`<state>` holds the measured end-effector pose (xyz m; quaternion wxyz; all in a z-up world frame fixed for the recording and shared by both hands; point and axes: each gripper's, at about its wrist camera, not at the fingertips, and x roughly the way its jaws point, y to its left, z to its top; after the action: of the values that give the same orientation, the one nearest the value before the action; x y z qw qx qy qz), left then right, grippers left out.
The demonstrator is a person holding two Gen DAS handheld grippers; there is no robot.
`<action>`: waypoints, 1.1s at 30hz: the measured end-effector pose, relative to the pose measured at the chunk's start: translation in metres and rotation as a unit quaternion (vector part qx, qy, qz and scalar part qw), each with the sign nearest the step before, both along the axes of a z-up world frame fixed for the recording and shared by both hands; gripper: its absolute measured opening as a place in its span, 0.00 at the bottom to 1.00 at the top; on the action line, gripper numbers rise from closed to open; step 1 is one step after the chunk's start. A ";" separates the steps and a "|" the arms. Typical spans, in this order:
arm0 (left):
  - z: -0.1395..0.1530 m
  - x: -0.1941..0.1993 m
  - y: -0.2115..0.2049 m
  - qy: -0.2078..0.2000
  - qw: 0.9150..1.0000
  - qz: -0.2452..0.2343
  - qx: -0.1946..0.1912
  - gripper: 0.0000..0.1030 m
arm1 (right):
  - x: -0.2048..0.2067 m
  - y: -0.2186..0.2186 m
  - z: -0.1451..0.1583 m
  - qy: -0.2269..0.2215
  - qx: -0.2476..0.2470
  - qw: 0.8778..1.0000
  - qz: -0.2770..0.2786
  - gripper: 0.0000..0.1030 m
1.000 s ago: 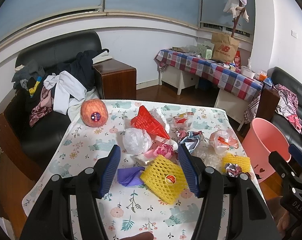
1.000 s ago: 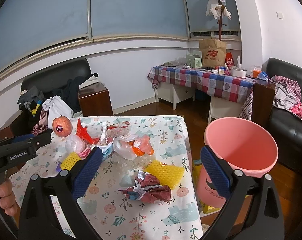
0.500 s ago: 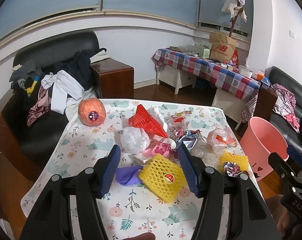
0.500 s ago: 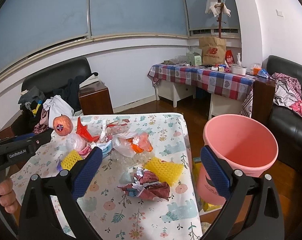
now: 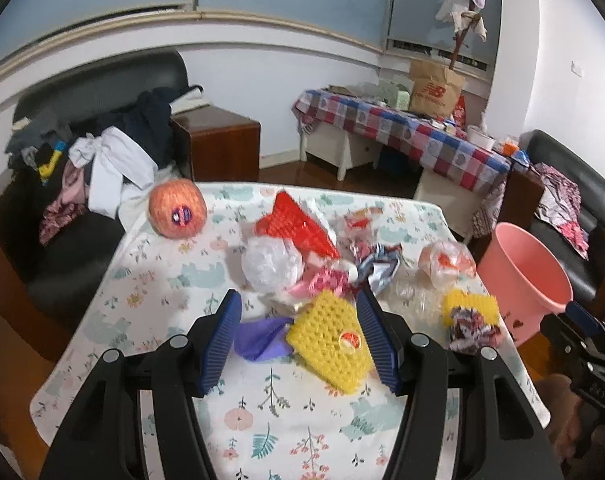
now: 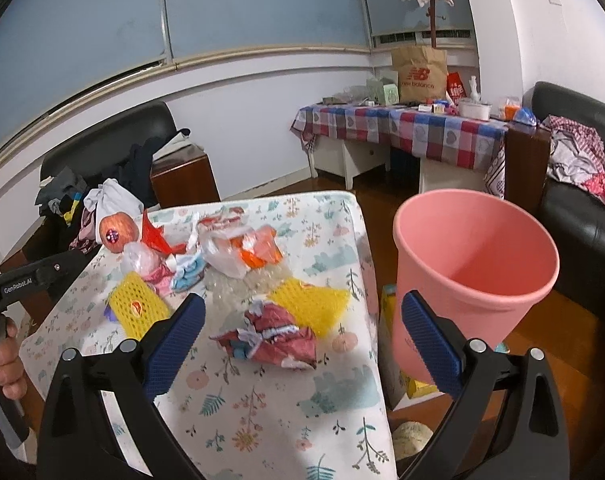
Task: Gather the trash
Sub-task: 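Lower the right gripper onto the crumpled maroon wrapper and close it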
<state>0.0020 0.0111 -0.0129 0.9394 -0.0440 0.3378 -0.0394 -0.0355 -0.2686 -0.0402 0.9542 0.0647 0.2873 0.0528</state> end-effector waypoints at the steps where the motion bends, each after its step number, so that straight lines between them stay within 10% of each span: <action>1: -0.004 -0.001 0.003 0.003 1.000 -0.005 -0.006 0.58 | 0.000 -0.001 -0.002 0.002 0.001 1.000 0.003 0.96; 33: -0.035 0.023 -0.005 0.062 0.994 -0.085 -0.041 0.58 | 0.031 -0.009 -0.036 0.082 0.051 0.991 0.089 0.80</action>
<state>0.0249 0.0058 -0.0475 0.9073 -0.0558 0.3959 -0.1301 -0.0049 -0.2772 -0.0765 0.9144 0.0912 0.3661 0.1465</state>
